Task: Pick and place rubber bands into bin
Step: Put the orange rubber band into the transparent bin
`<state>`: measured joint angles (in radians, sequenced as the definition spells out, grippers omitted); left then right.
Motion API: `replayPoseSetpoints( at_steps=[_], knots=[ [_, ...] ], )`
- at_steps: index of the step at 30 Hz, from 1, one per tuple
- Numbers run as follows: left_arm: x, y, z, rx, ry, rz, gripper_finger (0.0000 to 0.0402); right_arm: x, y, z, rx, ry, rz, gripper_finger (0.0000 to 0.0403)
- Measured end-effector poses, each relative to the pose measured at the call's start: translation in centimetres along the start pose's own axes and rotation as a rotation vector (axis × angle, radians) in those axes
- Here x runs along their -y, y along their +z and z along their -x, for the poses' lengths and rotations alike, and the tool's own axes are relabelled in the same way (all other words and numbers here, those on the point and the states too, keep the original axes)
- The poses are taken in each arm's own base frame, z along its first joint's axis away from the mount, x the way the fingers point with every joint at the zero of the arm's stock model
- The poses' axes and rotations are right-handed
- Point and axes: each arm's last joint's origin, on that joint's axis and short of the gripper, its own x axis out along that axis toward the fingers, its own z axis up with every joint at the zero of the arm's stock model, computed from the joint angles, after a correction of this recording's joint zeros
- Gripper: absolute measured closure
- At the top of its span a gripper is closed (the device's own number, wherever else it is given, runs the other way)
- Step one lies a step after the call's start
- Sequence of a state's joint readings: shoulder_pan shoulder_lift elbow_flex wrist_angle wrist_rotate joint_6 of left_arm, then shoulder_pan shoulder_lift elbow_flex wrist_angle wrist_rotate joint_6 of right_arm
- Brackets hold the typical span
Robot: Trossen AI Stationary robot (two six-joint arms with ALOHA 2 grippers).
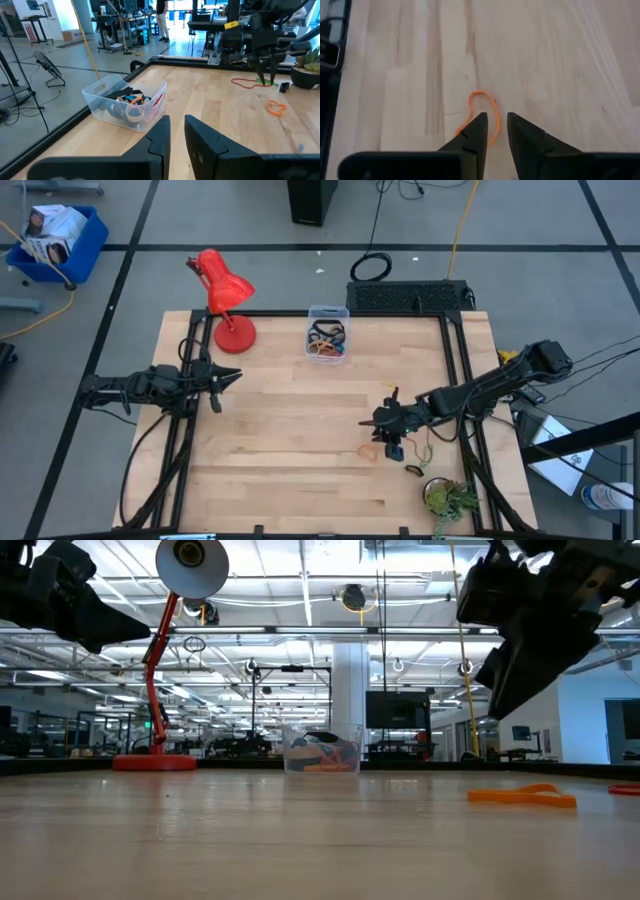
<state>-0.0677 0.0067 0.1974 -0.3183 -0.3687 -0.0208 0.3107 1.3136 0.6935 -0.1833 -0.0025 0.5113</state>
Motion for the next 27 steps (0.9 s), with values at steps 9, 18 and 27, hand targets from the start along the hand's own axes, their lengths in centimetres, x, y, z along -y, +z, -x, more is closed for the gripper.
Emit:
replayPoseSetpoints(
  at_steps=[9,18,27],
  knots=[
    [0.0,0.0,0.0,0.0,0.0,0.001,0.0339,0.1,0.0,0.0,0.0,-0.001,-0.076,0.0339],
    [0.0,0.0,0.0,0.0,0.0,0.002,0.0339,0.1,-0.1,0.0,-0.01,-0.007,0.055,0.0331],
    [0.0,0.0,0.0,0.0,0.0,0.002,0.0339,-0.6,0.7,0.9,-0.063,-0.033,0.113,0.0324]
  ],
)
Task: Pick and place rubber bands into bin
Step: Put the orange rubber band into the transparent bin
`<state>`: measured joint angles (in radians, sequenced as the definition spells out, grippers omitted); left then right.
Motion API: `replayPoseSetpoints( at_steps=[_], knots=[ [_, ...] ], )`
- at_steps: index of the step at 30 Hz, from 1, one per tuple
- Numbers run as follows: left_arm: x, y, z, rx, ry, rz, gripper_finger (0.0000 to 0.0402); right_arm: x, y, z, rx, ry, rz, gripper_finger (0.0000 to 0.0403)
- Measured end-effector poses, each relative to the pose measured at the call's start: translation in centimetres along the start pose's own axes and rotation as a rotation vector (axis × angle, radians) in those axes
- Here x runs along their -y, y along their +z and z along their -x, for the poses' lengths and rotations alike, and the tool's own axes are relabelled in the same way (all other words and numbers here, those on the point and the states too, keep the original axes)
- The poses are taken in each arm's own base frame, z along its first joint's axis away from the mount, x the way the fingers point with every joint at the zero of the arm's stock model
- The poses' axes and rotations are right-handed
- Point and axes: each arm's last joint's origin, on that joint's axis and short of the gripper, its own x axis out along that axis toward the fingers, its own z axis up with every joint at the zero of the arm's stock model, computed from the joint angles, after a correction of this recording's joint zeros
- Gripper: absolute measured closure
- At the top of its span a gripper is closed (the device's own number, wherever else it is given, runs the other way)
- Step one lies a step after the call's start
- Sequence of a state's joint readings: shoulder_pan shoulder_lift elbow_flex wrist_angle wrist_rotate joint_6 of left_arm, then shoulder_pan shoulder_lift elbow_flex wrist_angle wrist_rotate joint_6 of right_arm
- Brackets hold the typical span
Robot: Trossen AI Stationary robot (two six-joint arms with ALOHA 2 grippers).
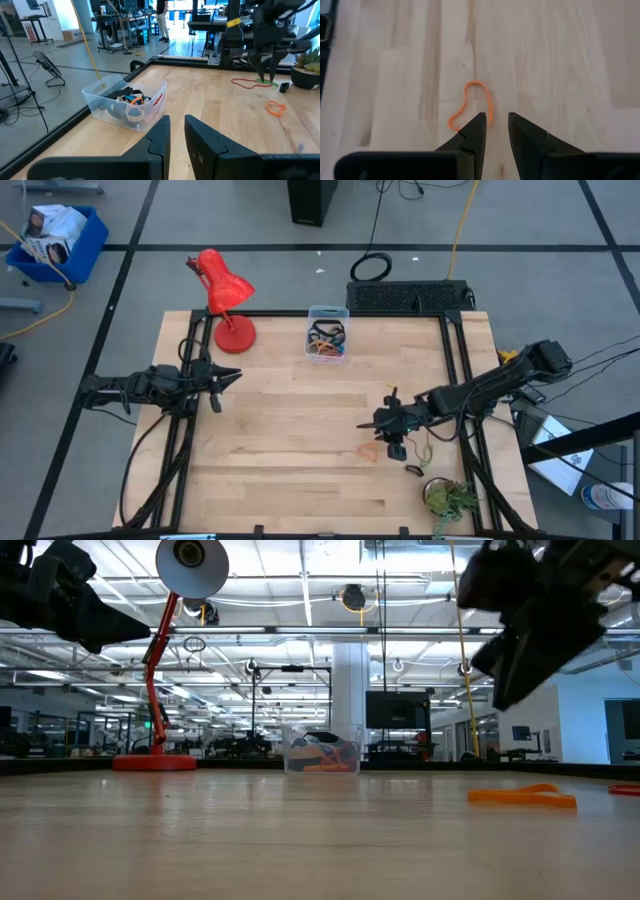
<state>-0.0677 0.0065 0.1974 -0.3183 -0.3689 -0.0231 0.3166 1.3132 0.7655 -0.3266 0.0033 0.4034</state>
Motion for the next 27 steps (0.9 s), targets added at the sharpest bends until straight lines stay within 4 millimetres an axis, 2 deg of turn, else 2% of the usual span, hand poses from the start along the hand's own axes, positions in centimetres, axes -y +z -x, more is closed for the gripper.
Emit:
replayPoseSetpoints(
  at_steps=[4,7,12,14,19,27],
  knots=[
    [0.0,0.0,0.0,0.001,0.0,0.0,0.0339,-0.9,2.2,1.3,0.018,-0.079,0.103,0.0325],
    [0.0,0.0,0.0,0.0,0.0,0.003,0.0339,-1.1,3.2,1.3,-0.057,-0.163,0.142,0.0324],
    [0.0,0.0,0.0,0.0,0.0,0.005,0.0339,-1.1,3.2,-0.6,-0.271,-0.256,0.159,0.0324],
    [0.0,0.0,0.0,0.001,0.0,0.007,0.0339,-1.0,3.0,-1.7,-0.304,-0.268,0.131,0.0325],
    [0.0,0.0,0.0,0.001,0.0,0.008,0.0339,-1.3,3.0,-3.1,-0.333,-0.185,0.067,0.0324],
    [0.0,0.0,0.0,0.001,0.0,0.001,0.0339,-1.7,3.4,-3.5,-0.301,-0.098,0.126,0.0314]
  ],
)
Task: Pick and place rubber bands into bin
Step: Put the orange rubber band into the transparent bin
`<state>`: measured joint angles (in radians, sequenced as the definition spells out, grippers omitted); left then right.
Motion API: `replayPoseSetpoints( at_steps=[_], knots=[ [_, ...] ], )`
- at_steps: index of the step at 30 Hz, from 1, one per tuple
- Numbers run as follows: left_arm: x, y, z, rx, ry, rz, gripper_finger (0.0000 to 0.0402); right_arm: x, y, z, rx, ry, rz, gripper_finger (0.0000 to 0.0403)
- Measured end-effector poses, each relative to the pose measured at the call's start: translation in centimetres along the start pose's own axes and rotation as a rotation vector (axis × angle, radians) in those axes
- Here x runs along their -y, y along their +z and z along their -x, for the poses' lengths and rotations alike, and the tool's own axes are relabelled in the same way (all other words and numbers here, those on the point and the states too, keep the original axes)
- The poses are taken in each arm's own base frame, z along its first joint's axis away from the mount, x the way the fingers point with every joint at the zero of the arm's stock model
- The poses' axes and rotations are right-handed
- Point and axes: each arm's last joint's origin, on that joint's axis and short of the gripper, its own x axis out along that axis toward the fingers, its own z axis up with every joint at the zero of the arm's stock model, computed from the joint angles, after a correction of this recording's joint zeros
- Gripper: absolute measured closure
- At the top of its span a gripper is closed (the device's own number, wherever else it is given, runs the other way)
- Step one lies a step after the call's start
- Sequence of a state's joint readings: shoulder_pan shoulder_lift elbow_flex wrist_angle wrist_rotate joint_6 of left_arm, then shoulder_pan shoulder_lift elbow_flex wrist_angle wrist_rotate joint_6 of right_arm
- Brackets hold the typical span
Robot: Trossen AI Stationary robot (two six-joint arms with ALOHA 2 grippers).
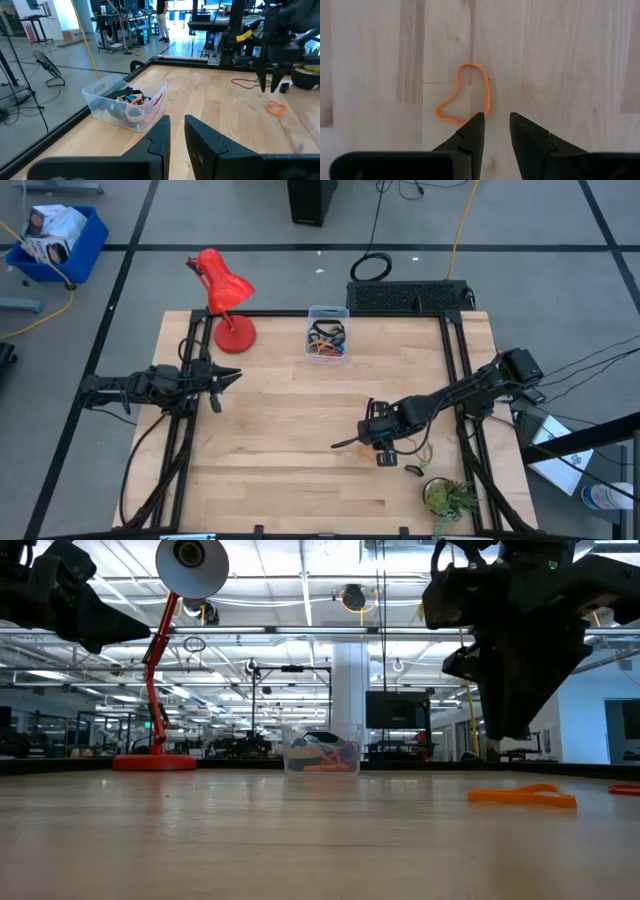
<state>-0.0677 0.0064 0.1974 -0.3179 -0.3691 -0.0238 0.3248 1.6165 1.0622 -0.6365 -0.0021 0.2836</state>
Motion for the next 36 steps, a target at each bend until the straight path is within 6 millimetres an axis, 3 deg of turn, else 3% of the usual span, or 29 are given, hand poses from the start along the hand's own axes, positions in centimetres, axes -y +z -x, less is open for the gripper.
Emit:
replayPoseSetpoints(
  at_steps=[7,13,17,25,36],
  knots=[
    [0.0,0.0,0.0,0.0,0.0,-0.001,0.0339,0.1,0.0,0.0,0.0,-0.003,-0.001,0.0257],
    [0.0,0.0,0.0,0.0,0.0,-0.003,0.0339,0.0,0.3,0.0,0.026,0.011,-0.12,0.0227],
    [0.0,0.0,0.0,0.0,0.0,-0.003,0.0339,-0.2,0.5,0.0,0.052,0.022,-0.232,0.0225],
    [0.0,0.0,0.0,0.0,0.0,-0.002,0.0339,-0.4,0.2,-0.7,0.088,0.028,-0.134,0.0238],
    [0.0,0.0,0.0,0.0,0.0,0.0,0.0339,-0.1,-0.9,-4.5,-0.013,-0.058,-0.159,0.0248]
  ],
)
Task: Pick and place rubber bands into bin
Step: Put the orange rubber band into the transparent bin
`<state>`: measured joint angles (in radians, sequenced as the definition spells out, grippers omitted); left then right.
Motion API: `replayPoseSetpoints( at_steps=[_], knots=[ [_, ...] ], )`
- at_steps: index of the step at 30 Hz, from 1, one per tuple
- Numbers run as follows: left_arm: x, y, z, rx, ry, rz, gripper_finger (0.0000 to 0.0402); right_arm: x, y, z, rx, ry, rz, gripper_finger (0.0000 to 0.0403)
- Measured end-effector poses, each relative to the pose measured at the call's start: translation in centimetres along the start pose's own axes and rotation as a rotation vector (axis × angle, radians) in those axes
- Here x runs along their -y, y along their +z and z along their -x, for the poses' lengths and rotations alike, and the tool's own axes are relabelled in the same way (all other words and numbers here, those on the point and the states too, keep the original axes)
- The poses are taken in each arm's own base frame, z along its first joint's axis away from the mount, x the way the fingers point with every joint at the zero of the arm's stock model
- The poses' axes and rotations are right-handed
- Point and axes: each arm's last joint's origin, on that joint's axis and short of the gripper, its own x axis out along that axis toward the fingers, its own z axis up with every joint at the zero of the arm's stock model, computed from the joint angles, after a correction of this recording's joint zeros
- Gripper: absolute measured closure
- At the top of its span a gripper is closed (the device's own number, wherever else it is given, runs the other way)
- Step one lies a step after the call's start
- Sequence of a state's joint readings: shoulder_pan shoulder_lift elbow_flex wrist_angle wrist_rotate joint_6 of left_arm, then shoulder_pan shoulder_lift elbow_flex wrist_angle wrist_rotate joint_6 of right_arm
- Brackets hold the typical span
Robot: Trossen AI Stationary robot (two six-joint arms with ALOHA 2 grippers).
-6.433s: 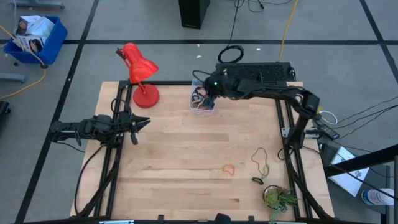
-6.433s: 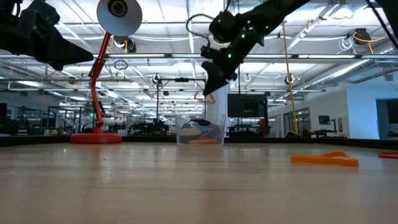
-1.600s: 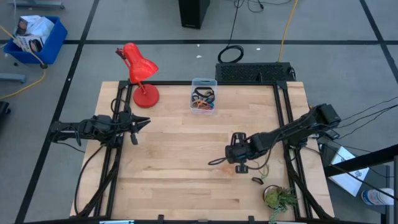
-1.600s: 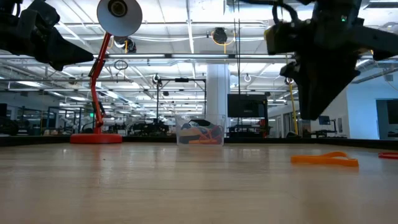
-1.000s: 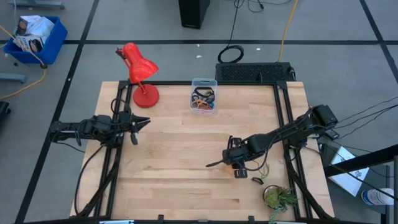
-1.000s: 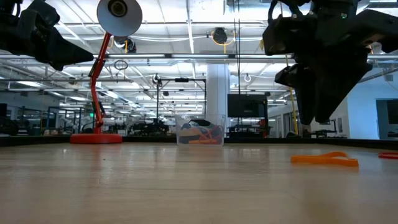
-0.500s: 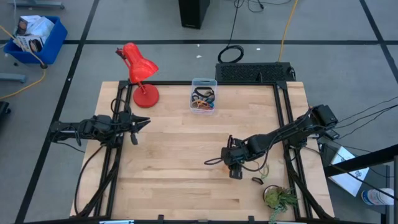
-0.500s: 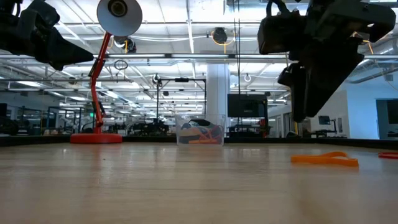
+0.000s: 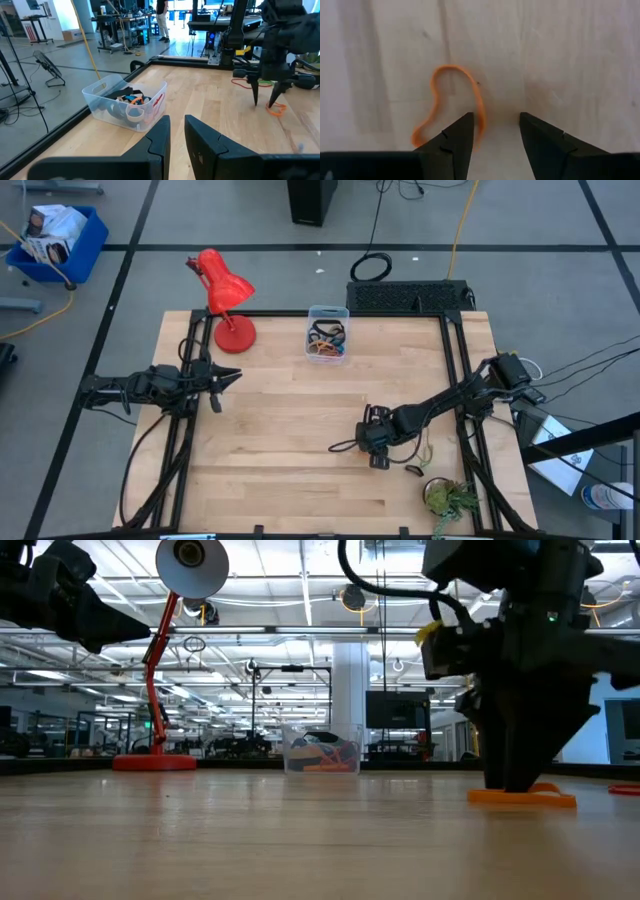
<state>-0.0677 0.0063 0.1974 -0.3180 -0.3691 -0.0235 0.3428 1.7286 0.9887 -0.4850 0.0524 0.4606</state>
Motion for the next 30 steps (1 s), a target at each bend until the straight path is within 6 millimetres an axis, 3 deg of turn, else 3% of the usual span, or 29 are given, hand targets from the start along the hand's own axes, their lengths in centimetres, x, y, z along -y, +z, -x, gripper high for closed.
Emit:
replayPoseSetpoints(
  at_steps=[8,21,30],
  knots=[
    [0.0,0.0,0.0,-0.001,0.0,-0.001,0.0339,-0.08,-0.2,-1.05,-0.051,0.013,0.004,0.0255],
    [0.0,-0.01,0.0,-0.001,0.0,-0.002,0.0339,-0.26,-0.37,-1.19,-0.087,0.086,0.076,0.0368],
    [0.0,0.0,0.0,-0.001,0.0,-0.002,0.0339,-0.96,-0.68,-1.19,-0.09,0.11,0.136,0.0395]
  ],
)
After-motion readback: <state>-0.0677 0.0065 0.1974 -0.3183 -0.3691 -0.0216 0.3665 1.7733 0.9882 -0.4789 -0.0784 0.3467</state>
